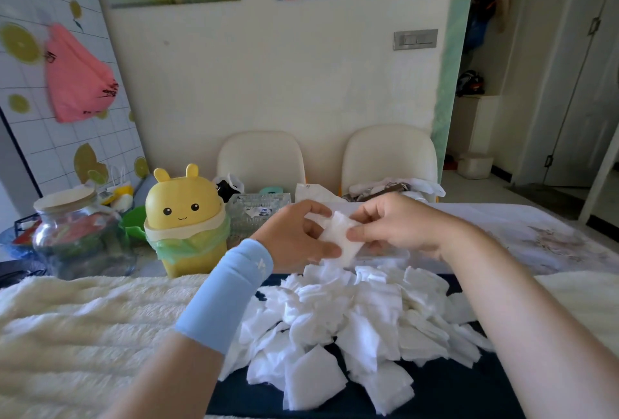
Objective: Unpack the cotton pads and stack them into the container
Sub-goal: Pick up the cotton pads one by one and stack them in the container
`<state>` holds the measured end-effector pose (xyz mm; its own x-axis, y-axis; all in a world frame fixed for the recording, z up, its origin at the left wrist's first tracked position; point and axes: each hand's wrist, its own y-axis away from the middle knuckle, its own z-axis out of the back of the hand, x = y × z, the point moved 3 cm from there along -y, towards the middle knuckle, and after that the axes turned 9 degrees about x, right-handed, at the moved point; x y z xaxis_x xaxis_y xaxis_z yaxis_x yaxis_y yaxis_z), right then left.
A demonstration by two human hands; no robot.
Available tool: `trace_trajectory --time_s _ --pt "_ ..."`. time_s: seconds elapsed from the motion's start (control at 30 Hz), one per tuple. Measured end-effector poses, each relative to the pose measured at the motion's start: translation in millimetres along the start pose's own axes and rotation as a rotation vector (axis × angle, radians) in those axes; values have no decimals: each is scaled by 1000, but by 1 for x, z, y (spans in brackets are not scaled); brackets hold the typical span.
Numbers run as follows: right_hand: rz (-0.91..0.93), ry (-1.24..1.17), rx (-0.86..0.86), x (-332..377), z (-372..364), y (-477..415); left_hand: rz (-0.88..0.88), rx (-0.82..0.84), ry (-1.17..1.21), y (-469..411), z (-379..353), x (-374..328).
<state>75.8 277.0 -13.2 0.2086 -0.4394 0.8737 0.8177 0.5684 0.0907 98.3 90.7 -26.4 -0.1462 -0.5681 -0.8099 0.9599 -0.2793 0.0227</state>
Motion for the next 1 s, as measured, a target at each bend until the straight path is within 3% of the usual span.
trace_trajectory --time_s 0.17,0.37,0.53,0.67,0.83,1.0 --pt "-89 65 -207 -4 42 -43 97 -33 -204 -60 22 -2" --pt "-456 464 -163 -46 46 -98 230 86 -552 -113 2 21" --pt "-552 548 -201 -64 25 -118 272 141 -573 -124 -11 43" --pt "-566 510 -278 -68 14 -128 254 141 -573 -127 -9 53" --pt "-588 151 -62 -70 -5 -138 209 144 -609 -121 -5 55" --pt "-548 40 -188 -71 15 -124 183 87 -509 -120 -4 57"
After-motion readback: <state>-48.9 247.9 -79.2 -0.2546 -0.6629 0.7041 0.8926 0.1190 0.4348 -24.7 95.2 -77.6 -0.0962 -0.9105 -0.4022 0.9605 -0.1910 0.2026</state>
